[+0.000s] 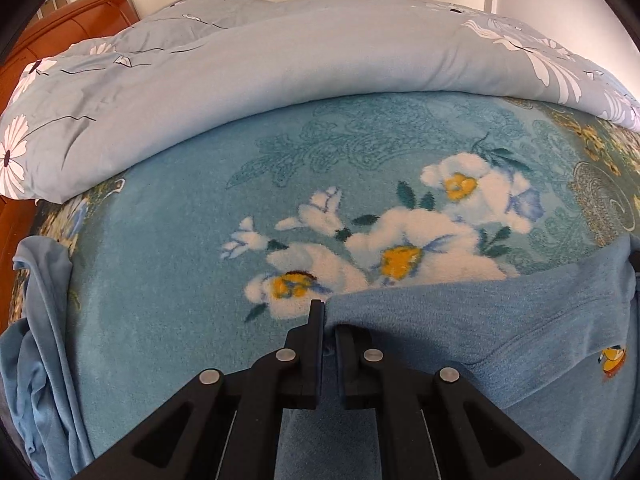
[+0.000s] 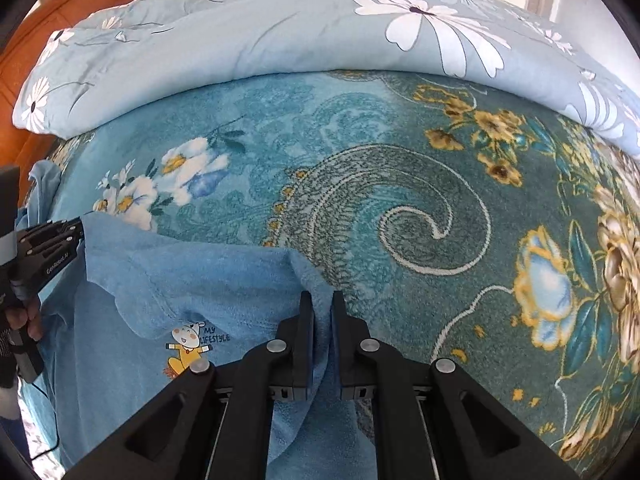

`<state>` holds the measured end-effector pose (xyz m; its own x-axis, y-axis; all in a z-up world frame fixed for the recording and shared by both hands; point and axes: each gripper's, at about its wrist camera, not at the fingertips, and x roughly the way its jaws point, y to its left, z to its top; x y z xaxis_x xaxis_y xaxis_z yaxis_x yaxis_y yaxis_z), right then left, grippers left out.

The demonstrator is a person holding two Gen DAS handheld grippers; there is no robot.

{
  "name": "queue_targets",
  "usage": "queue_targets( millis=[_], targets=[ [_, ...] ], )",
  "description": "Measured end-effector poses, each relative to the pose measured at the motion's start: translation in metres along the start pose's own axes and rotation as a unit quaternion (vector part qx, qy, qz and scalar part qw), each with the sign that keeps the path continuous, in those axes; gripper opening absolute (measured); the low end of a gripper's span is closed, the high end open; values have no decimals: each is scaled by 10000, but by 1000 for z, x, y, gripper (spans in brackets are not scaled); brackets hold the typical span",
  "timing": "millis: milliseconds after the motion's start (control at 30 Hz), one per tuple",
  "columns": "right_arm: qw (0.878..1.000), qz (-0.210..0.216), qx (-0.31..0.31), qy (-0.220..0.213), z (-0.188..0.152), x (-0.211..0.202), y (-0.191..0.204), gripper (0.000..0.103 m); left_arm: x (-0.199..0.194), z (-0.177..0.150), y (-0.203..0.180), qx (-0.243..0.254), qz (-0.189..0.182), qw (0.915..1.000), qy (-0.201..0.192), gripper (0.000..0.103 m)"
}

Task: Fold clothes
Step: 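Lower the sweatshirt onto the bed with both grippers and release it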

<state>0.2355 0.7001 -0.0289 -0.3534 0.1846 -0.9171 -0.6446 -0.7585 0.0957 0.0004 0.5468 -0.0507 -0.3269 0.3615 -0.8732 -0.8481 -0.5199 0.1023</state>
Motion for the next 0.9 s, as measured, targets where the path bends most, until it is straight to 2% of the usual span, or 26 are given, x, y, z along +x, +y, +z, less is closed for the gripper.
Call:
queue_targets(
  millis=[67, 133, 233, 333, 467, 633, 667, 733, 800, 900],
  targets=[
    [9994, -103, -282, -142, -2, -15, 3, 17, -8, 1, 6, -19, -139, 9999, -63, 9],
    [9972, -262, -596, -380, -5, -34, 7, 31, -14, 0, 9, 30, -224, 9997, -92, 10],
    [9912, -130, -1213, -510, -13, -49, 23, 40, -17, -2, 8, 242, -131, 9996, -57, 16],
    [9808, -115, -1921, -327, -23, -37, 49, 41, -11, -6, 8, 298, -31, 9996, 9, 17],
    [9729, -290, -2272, -323, -26, -18, 63, 41, -6, -10, 16, 103, -128, 9999, 47, 17],
    [9608, -509, -2706, -317, -30, 4, 80, 41, -23, -16, 27, -151, -236, 9995, -152, 17],
    [9591, -537, -2761, -318, -30, 8, 83, 39, -30, -19, 31, -254, -253, 9991, -221, 17],
    [9601, -516, -2727, -337, -29, 8, 82, 19, -46, -24, 39, -485, -343, 9974, -409, 17],
    [9628, -449, -2641, -363, -25, 7, 80, 8, -63, -32, 47, -717, -457, 9948, -566, 17],
    [9732, -113, -2255, -437, -8, -1, 72, 6, -84, -47, 58, -958, -596, 9908, -745, 24]
  ],
)
